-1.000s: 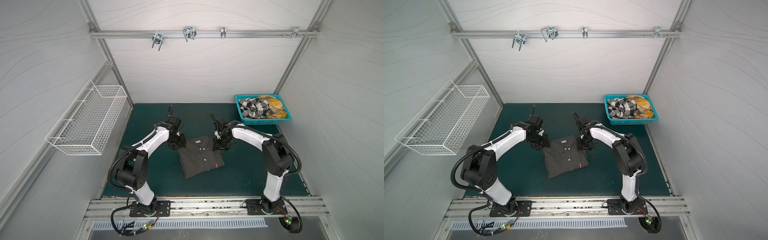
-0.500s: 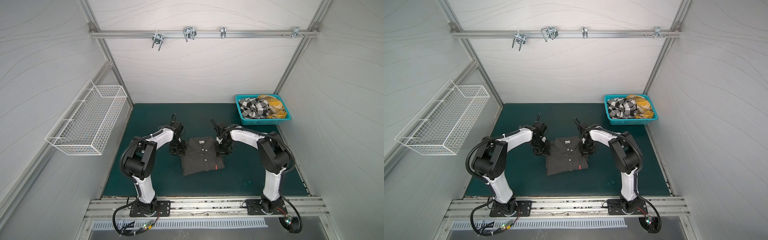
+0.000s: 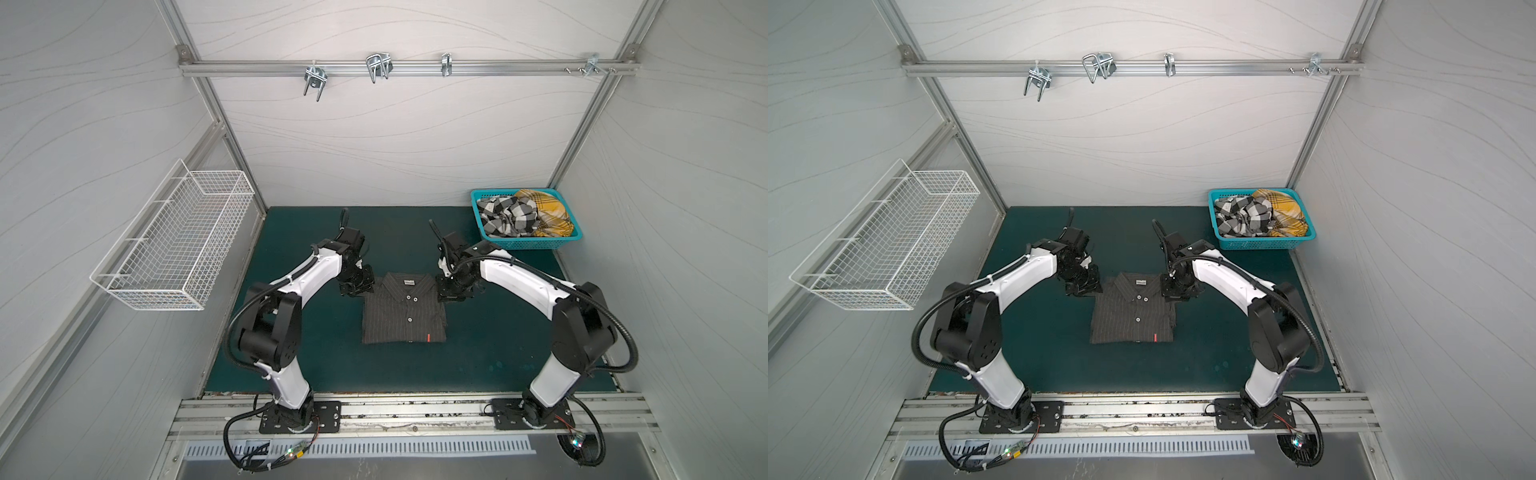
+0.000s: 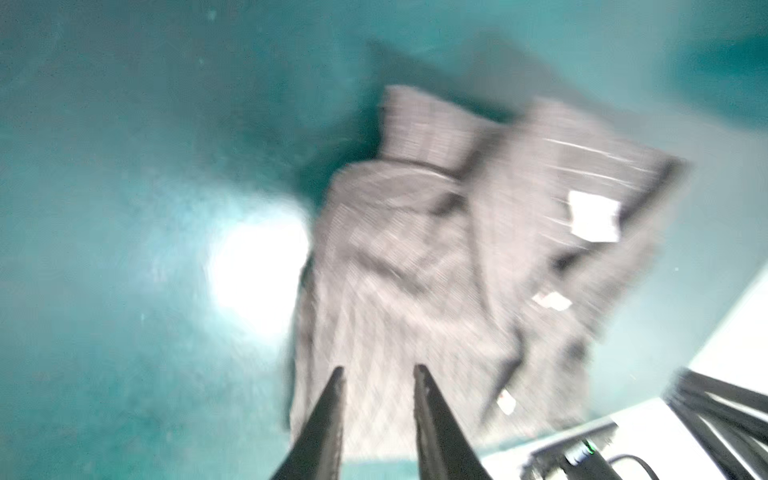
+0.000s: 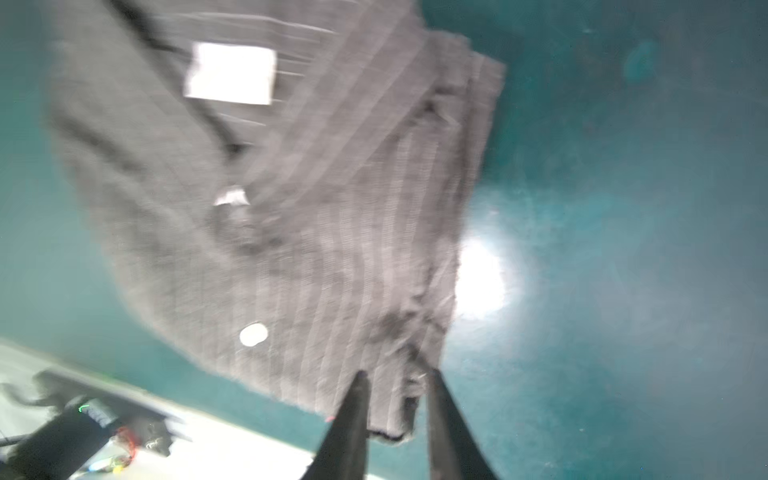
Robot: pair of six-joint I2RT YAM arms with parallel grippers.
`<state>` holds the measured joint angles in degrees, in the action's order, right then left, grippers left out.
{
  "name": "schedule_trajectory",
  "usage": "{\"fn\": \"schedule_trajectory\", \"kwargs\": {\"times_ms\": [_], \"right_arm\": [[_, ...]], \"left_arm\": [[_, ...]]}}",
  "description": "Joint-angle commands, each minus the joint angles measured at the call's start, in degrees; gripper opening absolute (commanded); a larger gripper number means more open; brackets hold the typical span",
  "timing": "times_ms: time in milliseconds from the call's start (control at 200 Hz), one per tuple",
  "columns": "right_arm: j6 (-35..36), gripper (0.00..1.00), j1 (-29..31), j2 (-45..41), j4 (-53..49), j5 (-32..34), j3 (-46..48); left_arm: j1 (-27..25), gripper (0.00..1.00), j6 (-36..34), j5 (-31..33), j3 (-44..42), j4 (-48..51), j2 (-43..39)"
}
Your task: Fold and stack the long sleeve shirts
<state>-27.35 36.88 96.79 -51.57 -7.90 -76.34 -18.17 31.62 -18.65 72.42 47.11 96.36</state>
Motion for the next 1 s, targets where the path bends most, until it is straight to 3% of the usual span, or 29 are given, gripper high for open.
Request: {"fn": "schedule_trajectory", "kwargs": {"times_ms": [0, 140, 470, 615, 800, 995], "right_arm": [[-1.06, 0.19, 2.50, -1.26, -1.37, -4.48, 1.03], [-3.68, 0.17, 2.80, -1.06, 4.51, -9.68, 7.31], [-3.31, 0.13, -1.05, 3.31, 12.82, -11.53, 17.36], [-1.80, 0.12, -1.15, 2.87, 9.35, -11.05, 14.87], [0.05, 0.15, -1.24, -2.33, 1.62, -8.65, 5.24], [0.18, 0.16, -1.22, -0.84, -1.23, -7.66, -3.81]], "left_arm": [[-0.20, 0.23, 2.10, -5.03, -1.68, -0.08, -1.00], [-0.23, 0.20, 3.60, -7.89, -6.95, -3.92, -0.67], [-0.28, 0.16, 3.39, -8.02, -14.92, -9.92, 4.47], [-0.28, 0.14, 3.10, -8.39, -15.11, -10.43, 5.97], [-0.28, 0.27, 3.45, -8.86, -8.19, -5.91, 0.55], [-0.11, 0.23, 2.95, -7.06, -0.41, -2.03, -1.83]]}}
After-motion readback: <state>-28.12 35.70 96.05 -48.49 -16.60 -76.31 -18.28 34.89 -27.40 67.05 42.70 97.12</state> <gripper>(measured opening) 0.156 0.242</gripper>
